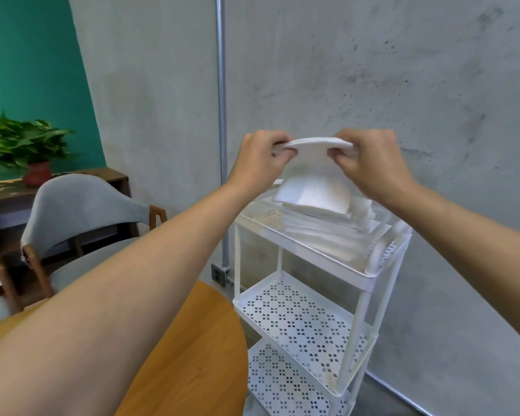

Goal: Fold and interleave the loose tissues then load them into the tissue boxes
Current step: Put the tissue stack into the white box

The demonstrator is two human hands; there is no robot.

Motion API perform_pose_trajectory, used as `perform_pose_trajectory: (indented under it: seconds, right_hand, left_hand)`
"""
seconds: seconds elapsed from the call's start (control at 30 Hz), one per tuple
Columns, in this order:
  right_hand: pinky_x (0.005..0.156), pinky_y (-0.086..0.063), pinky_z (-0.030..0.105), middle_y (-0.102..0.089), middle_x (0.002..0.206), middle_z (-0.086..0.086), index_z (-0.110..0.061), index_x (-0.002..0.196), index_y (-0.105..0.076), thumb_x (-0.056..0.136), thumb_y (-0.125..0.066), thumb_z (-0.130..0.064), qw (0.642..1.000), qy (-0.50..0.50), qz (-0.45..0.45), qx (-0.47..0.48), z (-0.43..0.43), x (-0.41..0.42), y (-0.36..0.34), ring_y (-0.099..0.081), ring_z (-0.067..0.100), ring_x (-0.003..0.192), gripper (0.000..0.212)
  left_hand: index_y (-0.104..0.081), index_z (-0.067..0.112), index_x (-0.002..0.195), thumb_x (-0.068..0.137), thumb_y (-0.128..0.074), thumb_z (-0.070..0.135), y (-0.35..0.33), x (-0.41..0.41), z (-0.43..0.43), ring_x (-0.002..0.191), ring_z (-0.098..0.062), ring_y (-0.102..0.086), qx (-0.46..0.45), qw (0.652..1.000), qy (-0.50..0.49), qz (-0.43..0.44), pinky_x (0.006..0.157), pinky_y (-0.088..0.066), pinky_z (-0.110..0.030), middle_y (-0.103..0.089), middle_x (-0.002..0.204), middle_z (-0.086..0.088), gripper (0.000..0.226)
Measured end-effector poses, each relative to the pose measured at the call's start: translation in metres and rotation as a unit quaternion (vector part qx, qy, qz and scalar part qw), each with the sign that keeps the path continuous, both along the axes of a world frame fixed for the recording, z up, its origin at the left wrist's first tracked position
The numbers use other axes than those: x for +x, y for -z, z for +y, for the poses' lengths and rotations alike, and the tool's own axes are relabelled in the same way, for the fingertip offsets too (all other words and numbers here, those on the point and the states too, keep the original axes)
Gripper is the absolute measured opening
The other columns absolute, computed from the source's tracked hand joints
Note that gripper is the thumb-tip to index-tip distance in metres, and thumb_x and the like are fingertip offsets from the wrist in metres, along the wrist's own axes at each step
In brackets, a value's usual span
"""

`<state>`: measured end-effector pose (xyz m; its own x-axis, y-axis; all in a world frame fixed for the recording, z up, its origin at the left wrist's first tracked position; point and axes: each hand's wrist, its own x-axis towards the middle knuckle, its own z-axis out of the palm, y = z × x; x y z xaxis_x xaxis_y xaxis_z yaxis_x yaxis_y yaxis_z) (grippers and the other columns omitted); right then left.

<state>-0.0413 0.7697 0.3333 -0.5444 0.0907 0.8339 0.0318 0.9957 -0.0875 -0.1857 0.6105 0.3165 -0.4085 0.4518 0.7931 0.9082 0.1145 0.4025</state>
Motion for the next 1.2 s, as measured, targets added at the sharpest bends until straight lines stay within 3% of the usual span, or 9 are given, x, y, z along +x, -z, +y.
perform_pose_trajectory:
  seconds: [0.17, 0.33, 0.43, 0.57, 0.73, 0.9, 1.0, 1.07, 1.2]
  right_hand:
    - [0.061, -0.027, 0.030, -0.064, 0.067, 0.012, -0.011, 0.088, -0.075, 0.089, -0.069, -0.016, 0.998, -0.051, 0.043, 0.015, -0.037, -0.002, -0.021, -0.055, 0.028, 0.063, 0.009]
    - [0.059, -0.023, 0.032, -0.042, 0.059, 0.003, -0.009, 0.078, -0.071, 0.088, -0.070, -0.016, 0.993, -0.101, 0.058, 0.012, -0.097, -0.008, -0.033, -0.040, 0.024, 0.059, 0.012]
    - [0.060, -0.029, 0.035, -0.056, 0.063, 0.010, -0.008, 0.083, -0.073, 0.089, -0.069, -0.017, 0.992, -0.123, 0.042, 0.003, -0.135, -0.009, -0.040, -0.049, 0.028, 0.063, 0.011]
    - [0.061, -0.034, 0.032, -0.062, 0.067, 0.008, -0.012, 0.088, -0.074, 0.090, -0.068, -0.017, 0.983, -0.186, 0.009, -0.005, -0.194, -0.011, -0.040, -0.053, 0.026, 0.066, 0.008]
    - [0.056, -0.034, 0.027, -0.052, 0.059, -0.001, -0.014, 0.080, -0.069, 0.090, -0.067, -0.022, 0.960, -0.266, -0.037, -0.073, -0.276, -0.022, -0.019, -0.045, 0.010, 0.057, 0.013]
    - [0.049, -0.031, 0.015, -0.054, 0.053, -0.018, -0.028, 0.070, -0.062, 0.092, -0.069, -0.022, 0.906, -0.384, -0.118, -0.135, -0.369, -0.028, 0.006, -0.047, 0.000, 0.051, 0.024]
    - [0.058, -0.047, 0.032, -0.069, 0.073, -0.004, -0.019, 0.085, -0.072, 0.092, -0.071, -0.026, 0.866, -0.445, -0.164, -0.156, -0.433, -0.031, 0.024, -0.063, 0.016, 0.065, 0.009]
    - [0.061, -0.052, 0.045, -0.070, 0.079, 0.008, -0.014, 0.086, -0.071, 0.092, -0.071, -0.025, 0.840, -0.484, -0.179, -0.168, -0.477, -0.032, 0.037, -0.066, 0.028, 0.073, 0.012]
    - [0.067, -0.058, 0.049, -0.074, 0.081, -0.001, -0.029, 0.087, -0.073, 0.093, -0.071, -0.026, 0.785, -0.550, -0.224, -0.180, -0.564, -0.030, 0.062, -0.071, 0.022, 0.076, 0.007]
  left_hand:
    - [-0.078, 0.023, 0.090, 0.087, -0.078, 0.021, -0.027, -0.004, -0.051, 0.067, 0.003, -0.058, 0.024, 0.999, 0.014, -0.020, 0.068, -0.047, -0.020, -0.073, 0.077, 0.008, 0.003]
    - [-0.078, 0.014, 0.094, 0.088, -0.076, 0.017, -0.042, -0.003, -0.122, 0.072, -0.002, -0.062, 0.029, 0.999, -0.003, -0.016, 0.072, -0.051, -0.027, -0.075, 0.082, 0.001, 0.007]
    - [-0.077, 0.009, 0.097, 0.090, -0.076, 0.017, -0.047, 0.005, -0.169, 0.075, -0.007, -0.062, 0.021, 1.000, -0.015, -0.014, 0.073, -0.051, -0.027, -0.076, 0.088, -0.009, 0.011]
    - [-0.076, 0.015, 0.097, 0.094, -0.076, 0.019, -0.044, 0.020, -0.246, 0.077, -0.004, -0.063, 0.002, 0.999, -0.045, -0.021, 0.074, -0.049, -0.021, -0.074, 0.086, 0.003, 0.006]
    - [-0.076, 0.014, 0.108, 0.096, -0.075, 0.022, -0.029, 0.050, -0.351, 0.095, -0.028, -0.072, -0.015, 0.994, -0.075, -0.082, 0.084, -0.061, -0.042, -0.077, 0.101, -0.007, 0.014]
    - [-0.075, 0.008, 0.105, 0.094, -0.078, 0.020, -0.009, 0.086, -0.460, 0.085, -0.012, -0.072, -0.027, 0.981, -0.128, -0.147, 0.076, -0.061, -0.031, -0.076, 0.092, -0.002, 0.016]
    - [-0.075, 0.008, 0.102, 0.094, -0.078, 0.019, 0.005, 0.114, -0.526, 0.083, -0.010, -0.071, -0.024, 0.969, -0.174, -0.176, 0.072, -0.055, -0.022, -0.076, 0.092, -0.004, 0.015]
    - [-0.075, 0.009, 0.107, 0.093, -0.078, 0.019, 0.016, 0.133, -0.570, 0.091, -0.017, -0.074, -0.026, 0.961, -0.197, -0.195, 0.079, -0.058, -0.027, -0.078, 0.100, -0.007, 0.017]
    - [-0.076, 0.010, 0.111, 0.094, -0.078, 0.019, 0.044, 0.171, -0.654, 0.101, -0.024, -0.075, -0.027, 0.940, -0.254, -0.226, 0.089, -0.060, -0.038, -0.079, 0.105, -0.004, 0.019]
